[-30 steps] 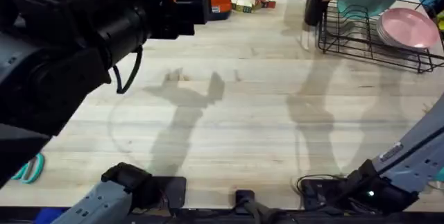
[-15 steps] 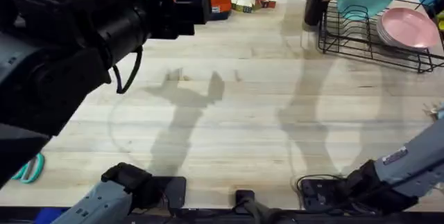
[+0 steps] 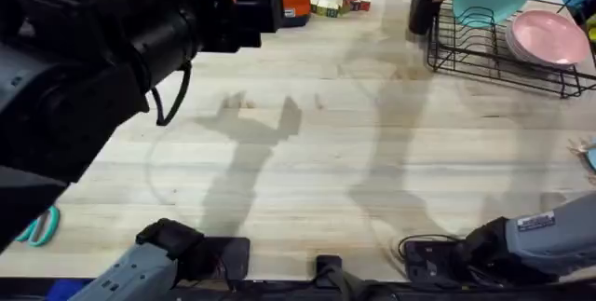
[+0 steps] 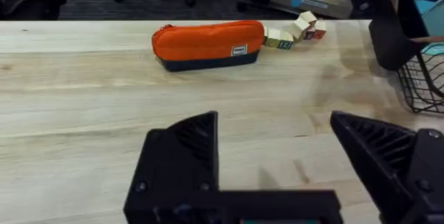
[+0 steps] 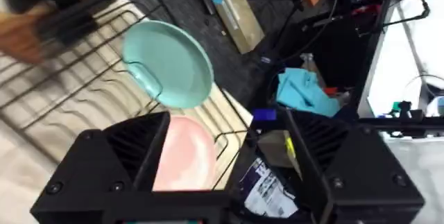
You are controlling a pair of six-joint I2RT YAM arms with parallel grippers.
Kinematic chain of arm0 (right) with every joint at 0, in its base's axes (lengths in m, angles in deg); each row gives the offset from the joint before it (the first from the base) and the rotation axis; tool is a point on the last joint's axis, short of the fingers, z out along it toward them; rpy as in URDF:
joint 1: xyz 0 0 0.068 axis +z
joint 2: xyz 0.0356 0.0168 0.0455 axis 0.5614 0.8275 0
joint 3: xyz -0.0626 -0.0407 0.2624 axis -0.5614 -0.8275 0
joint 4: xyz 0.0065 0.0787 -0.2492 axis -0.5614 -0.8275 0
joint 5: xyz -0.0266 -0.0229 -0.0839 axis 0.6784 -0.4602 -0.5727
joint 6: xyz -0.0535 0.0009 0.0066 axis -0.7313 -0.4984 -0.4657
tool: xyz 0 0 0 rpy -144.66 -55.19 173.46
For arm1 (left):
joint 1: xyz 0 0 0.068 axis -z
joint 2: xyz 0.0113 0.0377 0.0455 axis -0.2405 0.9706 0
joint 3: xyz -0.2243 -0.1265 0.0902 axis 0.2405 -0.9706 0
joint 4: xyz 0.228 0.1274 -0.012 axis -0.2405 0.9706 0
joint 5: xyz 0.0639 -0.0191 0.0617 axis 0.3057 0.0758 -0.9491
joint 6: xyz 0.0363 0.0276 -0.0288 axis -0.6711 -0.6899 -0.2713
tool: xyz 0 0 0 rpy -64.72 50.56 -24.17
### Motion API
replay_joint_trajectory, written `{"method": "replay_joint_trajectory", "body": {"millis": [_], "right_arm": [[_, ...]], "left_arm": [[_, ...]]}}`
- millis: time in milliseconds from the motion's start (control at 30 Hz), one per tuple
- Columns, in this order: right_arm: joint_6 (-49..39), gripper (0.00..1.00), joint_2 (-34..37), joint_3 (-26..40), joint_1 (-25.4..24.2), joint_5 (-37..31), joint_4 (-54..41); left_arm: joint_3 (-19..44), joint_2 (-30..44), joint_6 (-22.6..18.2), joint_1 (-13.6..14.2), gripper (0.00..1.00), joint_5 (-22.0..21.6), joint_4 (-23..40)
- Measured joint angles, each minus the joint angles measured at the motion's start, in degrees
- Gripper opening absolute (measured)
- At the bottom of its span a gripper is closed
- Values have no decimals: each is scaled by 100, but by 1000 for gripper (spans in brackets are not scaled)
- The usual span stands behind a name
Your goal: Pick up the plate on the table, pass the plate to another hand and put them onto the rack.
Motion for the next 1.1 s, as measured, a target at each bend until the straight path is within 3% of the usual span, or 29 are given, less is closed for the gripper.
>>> {"method": "replay_joint_trajectory", "body": {"millis": [167, 433, 733, 867, 1000, 1100], "right_arm": [[457, 996, -389, 0, 157, -2, -548], [1756, 996, -900, 0, 873, -51, -1319], [3089, 995, -1285, 0, 1872, -1093, -1827], [3352, 995, -1475, -37, 2071, -1300, -1911], [3474, 996, -1937, -605, 2079, -1406, -1679], [3516, 996, -2455, -1472, 2077, -1429, -1280]], "left_arm": [[0, 0, 0, 0, 993, -184, -4], [0, 0, -2, -2, 994, -616, -5], [0, 0, -131, 0, 994, -686, -7], [0, 0, -151, 0, 993, -728, -9], [0, 0, -153, 0, 993, -732, -11], [0, 0, -154, 0, 993, -732, -15]]}}
